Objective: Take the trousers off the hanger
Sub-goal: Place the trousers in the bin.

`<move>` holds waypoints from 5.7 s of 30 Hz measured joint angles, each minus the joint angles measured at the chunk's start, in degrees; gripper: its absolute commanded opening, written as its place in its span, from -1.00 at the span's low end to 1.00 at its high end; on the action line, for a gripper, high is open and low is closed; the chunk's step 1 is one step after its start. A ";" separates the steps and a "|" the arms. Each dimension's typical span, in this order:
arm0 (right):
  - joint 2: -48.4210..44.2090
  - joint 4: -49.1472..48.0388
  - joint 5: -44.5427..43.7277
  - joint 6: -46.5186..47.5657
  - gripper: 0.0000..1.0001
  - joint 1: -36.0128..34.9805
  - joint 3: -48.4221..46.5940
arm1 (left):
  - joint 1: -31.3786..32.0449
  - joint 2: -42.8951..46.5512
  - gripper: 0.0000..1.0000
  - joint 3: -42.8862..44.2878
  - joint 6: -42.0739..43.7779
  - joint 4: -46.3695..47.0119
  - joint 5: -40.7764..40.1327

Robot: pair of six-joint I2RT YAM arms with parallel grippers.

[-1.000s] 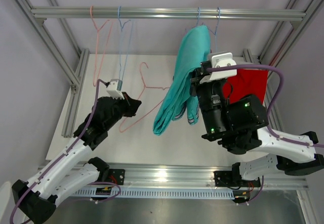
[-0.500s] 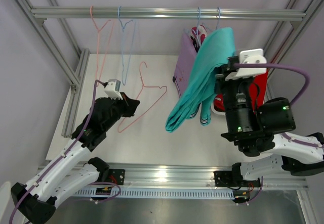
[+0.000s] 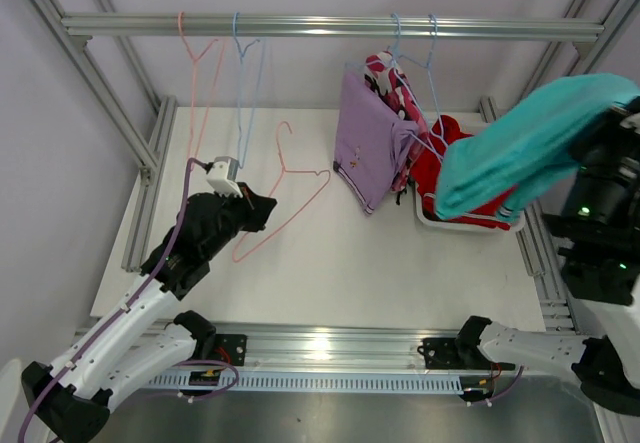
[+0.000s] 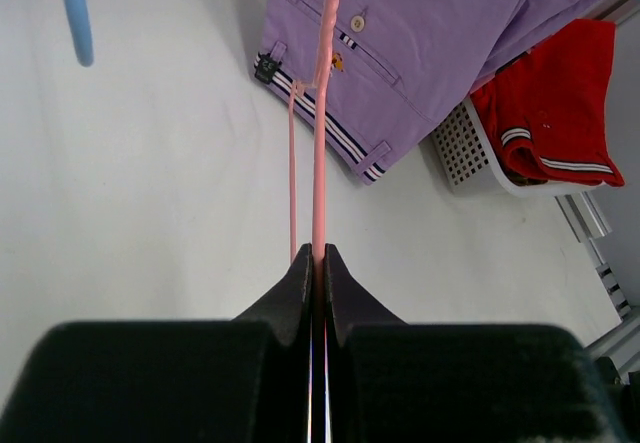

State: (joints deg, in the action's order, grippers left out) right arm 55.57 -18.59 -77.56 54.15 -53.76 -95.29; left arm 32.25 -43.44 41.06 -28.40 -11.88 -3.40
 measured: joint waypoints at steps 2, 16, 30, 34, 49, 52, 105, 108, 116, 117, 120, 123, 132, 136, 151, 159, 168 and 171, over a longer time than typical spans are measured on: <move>-2.43 4.37 -0.02 -3.37 -1.00 2.58 -0.59 | 0.00 -0.02 -0.99 0.00 0.00 0.00 0.39; -13.77 23.93 -2.38 -23.96 -1.00 7.39 20.83 | 0.04 -0.20 -0.99 0.00 -0.02 0.04 1.36; -2.62 34.58 10.67 -48.85 -1.00 30.10 34.45 | 0.09 -2.71 -0.99 0.98 -0.02 -0.13 4.61; -2.29 36.06 10.99 -52.33 -1.00 32.44 34.42 | 0.11 -2.82 -0.99 1.11 -0.02 -0.17 5.35; 7.52 35.80 13.75 -55.15 -1.00 41.44 27.06 | 0.11 -2.82 -0.99 1.20 -0.04 -0.24 5.81; 7.65 35.93 14.08 -56.11 -1.00 43.12 26.80 | 0.11 -2.82 -0.99 1.27 -0.04 -0.28 6.19; 37.73 34.77 55.54 -75.10 0.08 60.35 8.50 | 0.11 -3.63 -0.99 1.92 -0.04 -0.26 9.86; 30.93 34.80 55.56 -75.34 -0.31 60.89 9.25 | 0.11 -3.91 -0.99 1.95 -0.02 -0.28 9.86; 19.71 33.53 58.73 -78.09 -1.00 60.48 20.81 | 0.11 -3.96 -0.99 2.47 0.00 -0.31 9.84; 19.58 33.18 59.47 -78.60 -1.00 60.48 23.76 | 0.11 -3.96 -0.99 2.54 0.00 -0.31 9.84; 19.93 31.85 61.72 -80.26 -1.00 60.48 32.61 | 0.11 -3.96 -0.99 2.58 0.00 -0.28 9.86; 21.70 30.05 63.39 -81.68 -1.00 60.46 40.52 | 0.11 -3.96 -0.99 2.58 0.00 -0.31 9.86; 27.17 25.40 64.04 -83.21 -1.00 60.63 41.20 | 0.11 -3.91 -0.99 2.69 0.02 -0.31 10.05; 25.44 32.92 63.52 -83.34 -1.00 60.43 36.33 | 0.11 -3.91 -0.99 2.69 0.02 -0.31 10.27; 20.13 38.07 68.48 -86.62 -1.00 56.74 24.41 | 0.11 -3.91 -0.99 3.26 0.02 -0.74 11.15; 32.65 30.29 73.53 -88.52 -1.00 51.25 33.18 | 0.11 -3.89 -0.99 3.32 0.02 -0.76 11.19; 34.38 27.87 70.93 -89.72 -1.00 49.83 33.62 | 0.11 -3.91 -0.99 3.32 0.02 -0.76 11.52; 33.24 32.57 70.16 -89.37 -1.00 49.55 30.47 | 0.11 -3.91 -0.99 3.32 0.02 -0.76 11.56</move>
State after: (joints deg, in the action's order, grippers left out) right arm 88.82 13.98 -7.40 -35.22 -4.21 -64.82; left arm 32.36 -47.35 44.38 -28.38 -12.64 8.16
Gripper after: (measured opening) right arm 0.003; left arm 0.021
